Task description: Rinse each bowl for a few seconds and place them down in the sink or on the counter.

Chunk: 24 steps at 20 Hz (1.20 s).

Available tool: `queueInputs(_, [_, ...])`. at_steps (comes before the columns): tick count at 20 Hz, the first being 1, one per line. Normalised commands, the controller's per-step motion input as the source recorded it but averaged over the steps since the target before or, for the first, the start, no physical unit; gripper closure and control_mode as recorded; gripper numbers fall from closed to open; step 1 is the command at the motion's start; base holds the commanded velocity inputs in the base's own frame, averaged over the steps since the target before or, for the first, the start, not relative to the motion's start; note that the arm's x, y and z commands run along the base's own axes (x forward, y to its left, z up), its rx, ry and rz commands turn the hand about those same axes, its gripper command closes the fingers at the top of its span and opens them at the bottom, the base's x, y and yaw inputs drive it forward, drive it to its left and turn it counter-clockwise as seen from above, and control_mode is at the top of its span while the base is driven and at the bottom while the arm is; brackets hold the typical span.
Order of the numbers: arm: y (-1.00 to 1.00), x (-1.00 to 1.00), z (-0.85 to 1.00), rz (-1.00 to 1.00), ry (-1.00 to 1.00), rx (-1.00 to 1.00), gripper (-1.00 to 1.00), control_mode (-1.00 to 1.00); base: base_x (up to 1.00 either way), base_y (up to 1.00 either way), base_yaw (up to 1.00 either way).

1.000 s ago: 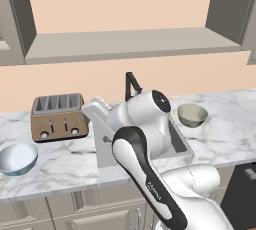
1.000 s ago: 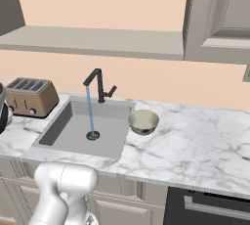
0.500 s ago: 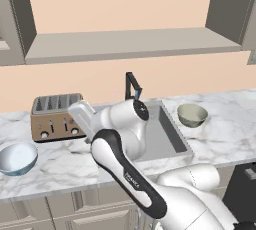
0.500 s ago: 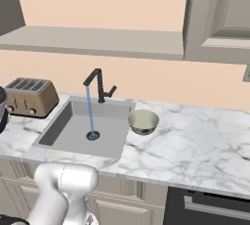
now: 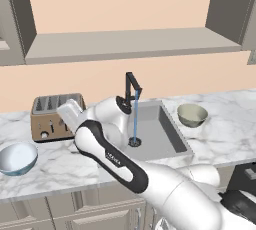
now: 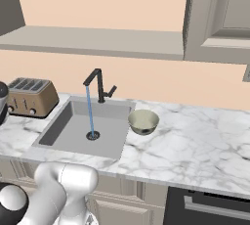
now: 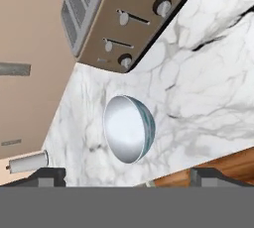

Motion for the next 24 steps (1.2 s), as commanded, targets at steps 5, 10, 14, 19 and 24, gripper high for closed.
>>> queueInputs(5, [0.46,0.19,-0.29,0.00,0.07,0.00,-1.00,-1.00,0.00,0.00,0.00])
queueInputs(10, [0.39,0.24,-0.34,0.00,0.04,0.00,-1.00,-1.00,0.00,0.00,0.00])
queueInputs(14, [0.35,0.22,-0.32,0.01,0.01,0.00,-1.00,-1.00,0.00,0.00,0.00])
queueInputs(19, [0.22,0.21,-0.19,0.04,0.00,-0.04,-1.00,-1.00,0.00,0.00,0.00])
queueInputs(24, [0.18,0.14,-0.16,0.06,0.02,-0.05,-1.00,-1.00,0.00,0.00,0.00])
